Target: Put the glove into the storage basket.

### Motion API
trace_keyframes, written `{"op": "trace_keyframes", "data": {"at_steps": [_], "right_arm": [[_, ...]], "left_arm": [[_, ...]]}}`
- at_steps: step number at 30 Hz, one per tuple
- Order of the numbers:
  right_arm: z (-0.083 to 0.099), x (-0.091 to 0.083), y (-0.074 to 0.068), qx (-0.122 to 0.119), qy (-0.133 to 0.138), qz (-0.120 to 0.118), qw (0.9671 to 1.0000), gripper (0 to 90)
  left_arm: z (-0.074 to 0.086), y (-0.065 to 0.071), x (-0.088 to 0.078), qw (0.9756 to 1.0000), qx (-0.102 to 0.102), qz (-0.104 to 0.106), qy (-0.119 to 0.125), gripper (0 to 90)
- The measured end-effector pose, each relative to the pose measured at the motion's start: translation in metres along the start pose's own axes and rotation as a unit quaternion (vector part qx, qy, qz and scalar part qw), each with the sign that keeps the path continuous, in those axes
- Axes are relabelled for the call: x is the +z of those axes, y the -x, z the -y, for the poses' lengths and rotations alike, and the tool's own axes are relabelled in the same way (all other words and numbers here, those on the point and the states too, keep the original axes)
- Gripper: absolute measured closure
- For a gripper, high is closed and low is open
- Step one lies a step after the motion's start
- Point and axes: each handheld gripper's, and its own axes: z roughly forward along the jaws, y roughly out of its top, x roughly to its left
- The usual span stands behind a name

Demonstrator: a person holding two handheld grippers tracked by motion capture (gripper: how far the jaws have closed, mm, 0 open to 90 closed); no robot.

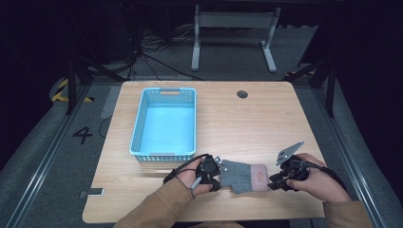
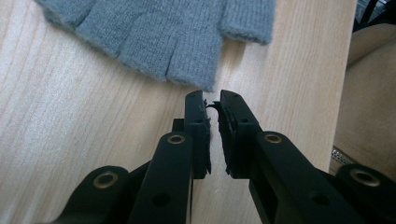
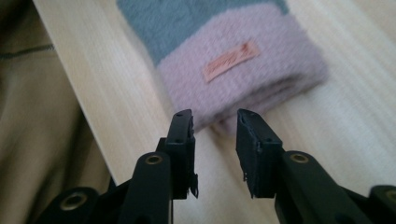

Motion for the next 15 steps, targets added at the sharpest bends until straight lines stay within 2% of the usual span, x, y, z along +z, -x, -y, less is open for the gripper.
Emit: {"op": "trace_keyframes", "data": {"at_steps": [5,10,15], "right_arm": [[0.005,0.003,-0.002,0.005,-0.013,-0.003,0.9999,65.9],[0.003,0.006,-0.003,0.003,-0.011,-0.005,0.9999,66.4],[-0.002,0.013,-0.004,0.002,-0.015,-0.011,0.9998,72.2]], "left_arm": [[-0.002,-0.001,0.002,1.0000,-0.004,0.003,-0.004,80.7],[-0.003,-0.001,0.005,1.0000,-0.006,0.001,-0.003,80.4],[-0.004,-0.003,0.008,1.0000,-0.008,0.001,-0.005,81.9]]}}
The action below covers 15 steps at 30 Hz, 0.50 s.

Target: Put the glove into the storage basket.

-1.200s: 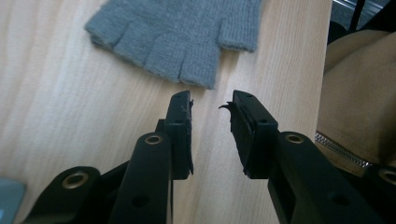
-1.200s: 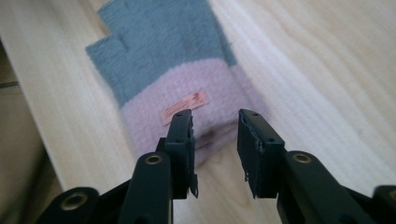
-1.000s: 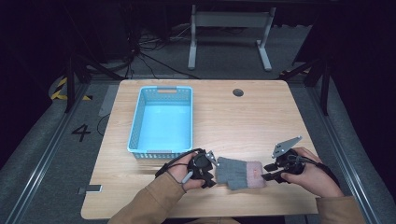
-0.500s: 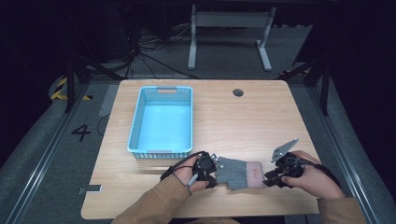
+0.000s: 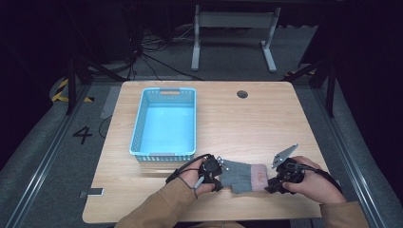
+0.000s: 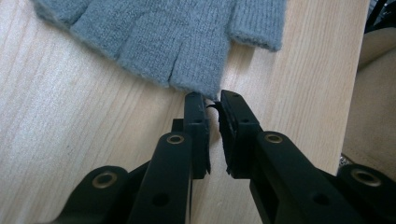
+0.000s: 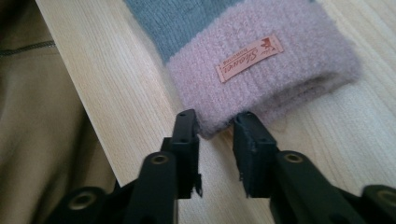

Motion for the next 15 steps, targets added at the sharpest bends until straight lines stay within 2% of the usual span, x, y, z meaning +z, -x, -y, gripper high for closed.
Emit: {"op": "trace_keyframes", "data": {"at_steps": [2,3,6,11,15], "right_arm": [[-0.001,0.001,0.000,-0.001,-0.003,0.001,1.0000,75.0],[-0.002,0.001,-0.001,-0.003,-0.005,0.000,1.0000,82.1],[-0.004,-0.002,-0.002,-0.008,-0.002,0.005,1.0000,85.9],[-0.004,-0.008,-0.002,-0.013,0.008,0.016,0.9998,86.5],[-0.004,-0.013,0.001,-0.013,0.027,0.030,0.9991,86.4]], "left_arm": [[0.000,0.000,0.000,1.0000,0.000,-0.001,0.001,83.1],[0.000,0.000,0.000,1.0000,-0.001,0.001,0.003,84.7],[0.000,0.000,0.000,1.0000,0.000,0.000,0.003,84.9],[0.000,0.001,0.000,1.0000,0.003,0.001,0.003,84.4],[0.000,0.001,0.001,1.0000,0.003,0.001,0.000,83.4]]}}
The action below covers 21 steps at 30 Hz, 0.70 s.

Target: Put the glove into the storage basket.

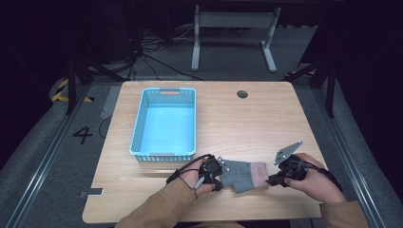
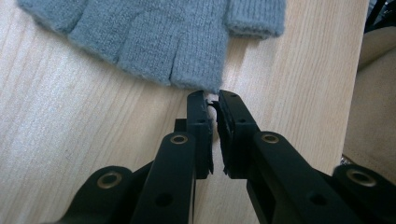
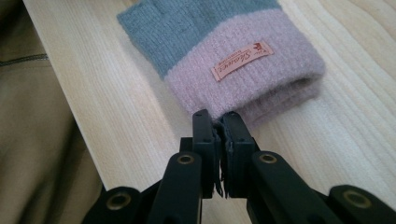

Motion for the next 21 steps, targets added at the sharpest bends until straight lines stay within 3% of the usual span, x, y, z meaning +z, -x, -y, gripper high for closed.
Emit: {"op": "trace_keyframes", "data": {"at_steps": [4,8,13,21], "right_arm": [[0.002,0.002,0.004,0.000,-0.003,0.006,1.0000,85.7],[0.003,0.006,0.007,-0.008,-0.012,0.012,0.9998,77.4],[0.005,-0.002,0.008,0.008,0.010,0.013,0.9998,69.5],[0.008,-0.009,0.013,0.026,0.037,0.032,0.9984,65.5]], "left_arm": [[0.000,0.000,0.000,1.0000,0.002,-0.001,0.001,82.7],[0.001,0.000,-0.002,1.0000,0.000,-0.001,0.005,79.9],[0.002,0.001,-0.009,0.9998,-0.004,-0.003,0.020,76.8],[0.003,0.003,-0.021,0.9986,-0.015,-0.014,0.048,68.5]]}}
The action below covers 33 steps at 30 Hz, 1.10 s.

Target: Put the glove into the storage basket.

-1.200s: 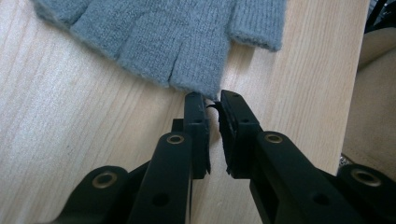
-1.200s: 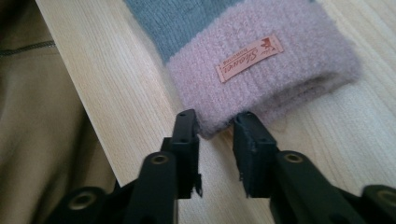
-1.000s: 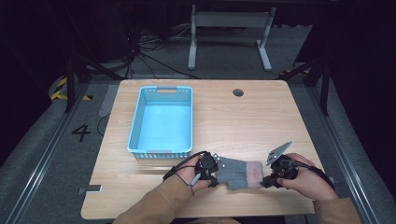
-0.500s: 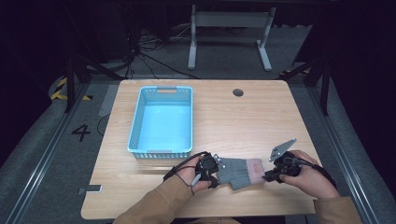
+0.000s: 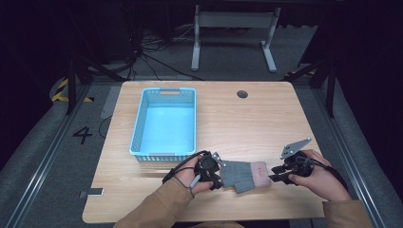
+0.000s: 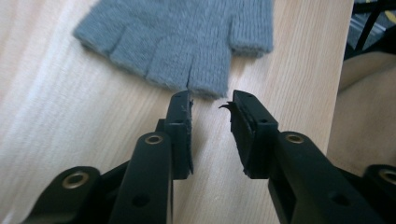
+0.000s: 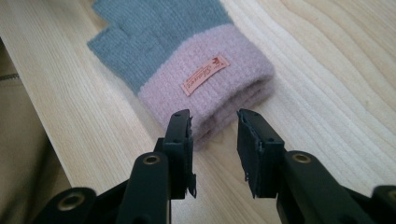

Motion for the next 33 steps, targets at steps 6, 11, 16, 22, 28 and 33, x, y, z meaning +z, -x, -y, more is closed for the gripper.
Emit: {"op": "trace_keyframes", "data": {"at_steps": [6,11,16,22,28,33], "right_arm": [[0.003,-0.004,0.003,0.011,0.007,0.007,0.9999,63.5],[0.011,-0.018,0.008,0.026,0.028,0.025,0.9990,62.3],[0.017,-0.023,0.015,0.045,0.038,0.036,0.9976,60.3],[0.025,-0.019,0.029,0.070,0.041,0.043,0.9958,54.9],[0.031,-0.014,0.039,0.093,0.041,0.051,0.9935,54.1],[0.031,-0.010,0.040,0.100,0.040,0.049,0.9930,53.2]], "left_arm": [[-0.006,0.002,-0.007,0.9998,-0.004,-0.006,0.021,61.3],[-0.020,0.006,-0.009,0.9993,-0.001,-0.012,0.036,49.2],[-0.032,0.009,-0.004,0.9987,0.001,-0.017,0.048,39.5],[-0.049,0.012,0.013,0.9987,0.000,-0.027,0.043,33.8],[-0.059,0.014,0.032,0.9988,0.006,-0.028,0.039,30.7],[-0.063,0.012,0.043,0.9986,0.007,-0.031,0.043,26.9]]}}
